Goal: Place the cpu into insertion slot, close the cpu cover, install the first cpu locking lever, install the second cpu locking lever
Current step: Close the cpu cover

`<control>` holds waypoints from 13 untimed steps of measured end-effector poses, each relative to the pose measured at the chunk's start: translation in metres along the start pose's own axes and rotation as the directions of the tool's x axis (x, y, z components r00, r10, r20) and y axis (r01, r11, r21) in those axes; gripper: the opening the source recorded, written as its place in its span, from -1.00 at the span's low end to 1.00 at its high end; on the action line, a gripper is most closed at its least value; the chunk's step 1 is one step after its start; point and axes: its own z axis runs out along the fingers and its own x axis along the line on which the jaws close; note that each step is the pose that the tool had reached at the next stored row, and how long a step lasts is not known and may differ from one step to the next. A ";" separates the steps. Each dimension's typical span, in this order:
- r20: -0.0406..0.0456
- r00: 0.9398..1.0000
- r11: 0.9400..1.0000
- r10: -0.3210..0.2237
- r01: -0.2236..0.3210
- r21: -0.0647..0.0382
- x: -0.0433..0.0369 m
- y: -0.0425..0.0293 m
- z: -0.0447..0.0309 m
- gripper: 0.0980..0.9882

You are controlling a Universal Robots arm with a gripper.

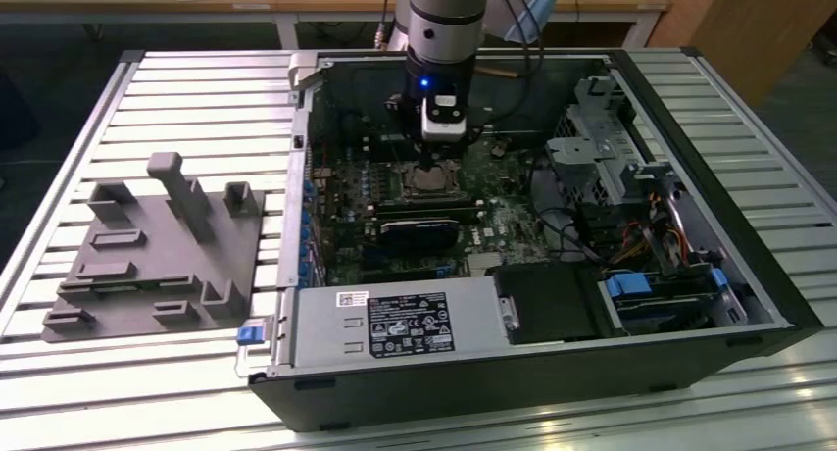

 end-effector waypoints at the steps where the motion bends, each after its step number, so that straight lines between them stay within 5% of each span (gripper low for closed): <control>1: 0.000 1.000 1.000 -0.018 0.018 0.000 0.0000 0.0000 0.0000 -0.98; 7: 0.001 0.992 0.992 -0.127 0.127 0.002 0.0000 0.0000 0.0003 -0.98; 13: 0.002 0.972 0.972 -0.235 0.235 0.004 0.0000 0.0000 0.0007 -0.98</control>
